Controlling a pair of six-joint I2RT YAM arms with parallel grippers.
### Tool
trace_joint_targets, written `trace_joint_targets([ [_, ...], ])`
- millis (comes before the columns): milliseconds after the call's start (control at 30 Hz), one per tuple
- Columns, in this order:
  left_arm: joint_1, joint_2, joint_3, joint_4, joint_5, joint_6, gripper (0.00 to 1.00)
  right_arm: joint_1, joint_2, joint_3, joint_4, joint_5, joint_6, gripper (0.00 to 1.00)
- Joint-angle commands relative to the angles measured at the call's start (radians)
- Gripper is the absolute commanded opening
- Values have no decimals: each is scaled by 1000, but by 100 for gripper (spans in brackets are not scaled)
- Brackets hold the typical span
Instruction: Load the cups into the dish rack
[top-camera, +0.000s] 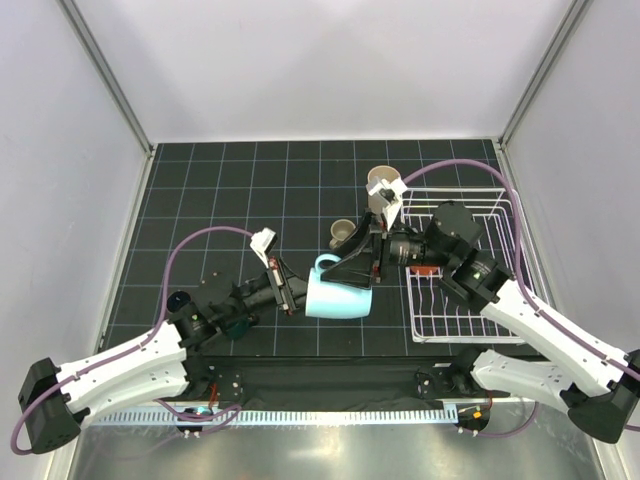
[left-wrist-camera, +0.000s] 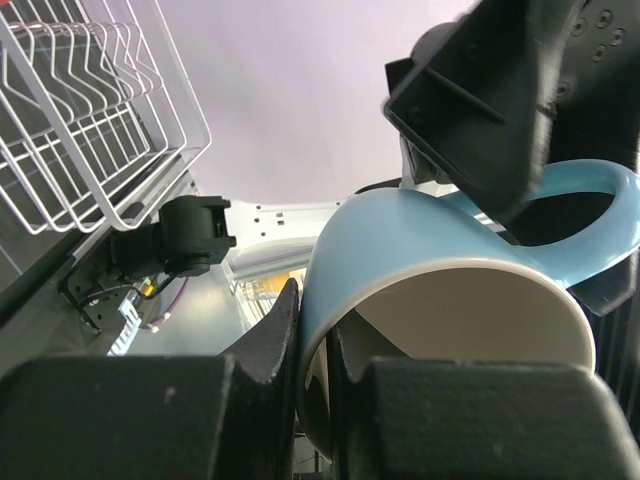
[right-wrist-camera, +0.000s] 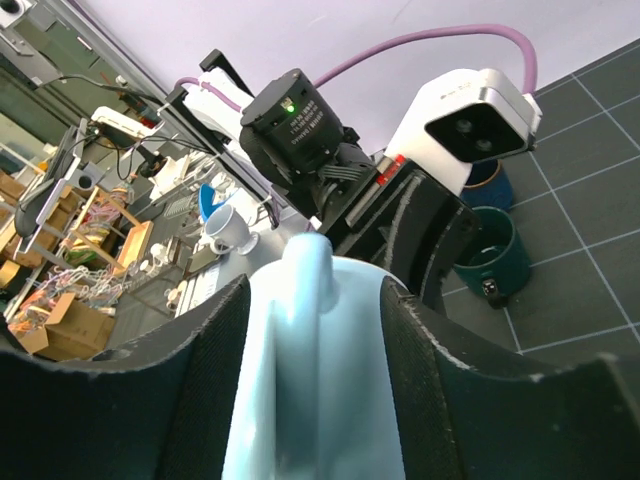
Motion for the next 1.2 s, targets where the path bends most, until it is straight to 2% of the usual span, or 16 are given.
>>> trace_joint_targets([
  [0,2,-20,2,154,-22,-31,0,33,5,1,100,59,10,52],
  [67,2,-19,-6,165,-26,-33,0,48,10,-5,109,81,13,48],
  [200,2,-29,-20,180,-38,-44,0,65,17,-16,117,90,16,33],
  [467,2,-49,-23,202,-58,-47,1,76,5,-50,121,133,17,31],
  [533,2,-46,-23,208,-56,-48,0,77,9,-47,120,150,23,18],
  [567,2,-42,-23,211,-56,-48,0,80,11,-42,112,156,23,5],
  [700,2,-42,-18,216,-46,-35,0,80,28,-12,39,185,31,4],
  [800,2,-63,-15,175,-56,-7,2,83,3,-21,-24,281,13,4],
  [900,2,-103,-10,50,-94,25,32,82,-4,8,-143,357,-12,4],
  [933,2,-117,-10,18,-105,45,47,82,-4,18,-173,372,-20,4],
  [1000,2,-141,-7,-95,-134,68,56,82,-4,56,-272,438,-33,4],
  [1033,2,-175,-7,-137,-177,81,64,80,-3,71,-306,491,-41,4],
  [1067,2,-192,-9,-227,-197,85,68,79,0,102,-339,515,-49,4],
  [1167,2,-276,-10,-359,-298,104,78,74,28,149,-446,583,-61,4],
])
